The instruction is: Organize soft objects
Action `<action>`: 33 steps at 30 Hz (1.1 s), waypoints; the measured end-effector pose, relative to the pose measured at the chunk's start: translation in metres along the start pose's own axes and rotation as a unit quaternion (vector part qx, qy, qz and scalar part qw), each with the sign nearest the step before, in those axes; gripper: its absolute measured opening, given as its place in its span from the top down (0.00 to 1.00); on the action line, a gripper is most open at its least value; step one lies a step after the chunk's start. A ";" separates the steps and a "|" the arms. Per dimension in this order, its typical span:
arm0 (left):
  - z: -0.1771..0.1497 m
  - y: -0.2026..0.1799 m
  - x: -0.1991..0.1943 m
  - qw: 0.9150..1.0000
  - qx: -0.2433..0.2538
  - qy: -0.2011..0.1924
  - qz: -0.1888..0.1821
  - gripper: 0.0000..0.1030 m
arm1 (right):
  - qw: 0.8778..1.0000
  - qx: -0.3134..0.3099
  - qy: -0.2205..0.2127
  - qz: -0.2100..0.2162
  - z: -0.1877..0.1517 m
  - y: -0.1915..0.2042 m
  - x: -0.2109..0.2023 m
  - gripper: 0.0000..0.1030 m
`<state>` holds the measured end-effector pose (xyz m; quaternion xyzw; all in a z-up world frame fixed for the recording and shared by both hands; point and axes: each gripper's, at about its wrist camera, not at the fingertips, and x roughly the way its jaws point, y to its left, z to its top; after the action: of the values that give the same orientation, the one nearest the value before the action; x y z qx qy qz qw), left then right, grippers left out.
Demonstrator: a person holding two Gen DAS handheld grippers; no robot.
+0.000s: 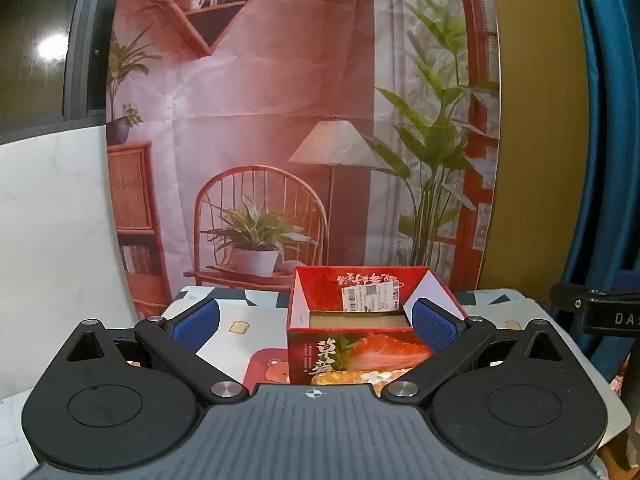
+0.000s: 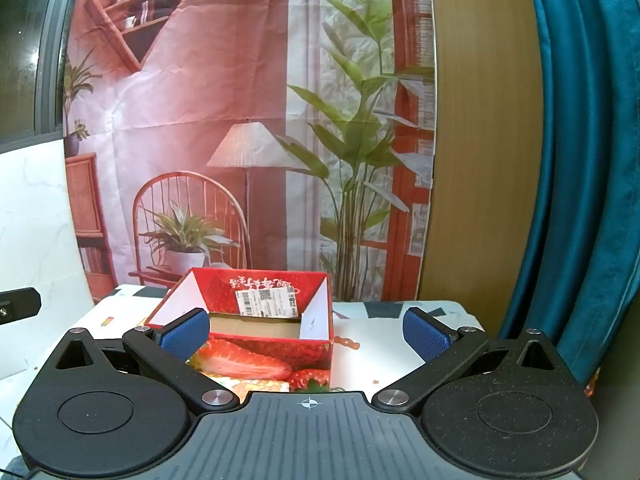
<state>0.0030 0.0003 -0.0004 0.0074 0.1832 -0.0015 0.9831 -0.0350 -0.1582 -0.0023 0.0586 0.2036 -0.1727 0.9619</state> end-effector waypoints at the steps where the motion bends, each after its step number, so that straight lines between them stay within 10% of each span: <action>1: 0.000 0.001 0.002 1.000 0.001 0.001 -0.001 0.00 | 1.000 0.002 0.000 0.000 0.000 0.000 0.000 0.00; 33: -0.002 -0.002 -0.001 1.000 0.004 -0.006 0.011 0.00 | 1.000 -0.003 0.007 0.001 -0.001 -0.001 0.000 0.00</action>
<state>0.0010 -0.0013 -0.0015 0.0129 0.1770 0.0089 0.9841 -0.0355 -0.1588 -0.0029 0.0573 0.2113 -0.1706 0.9607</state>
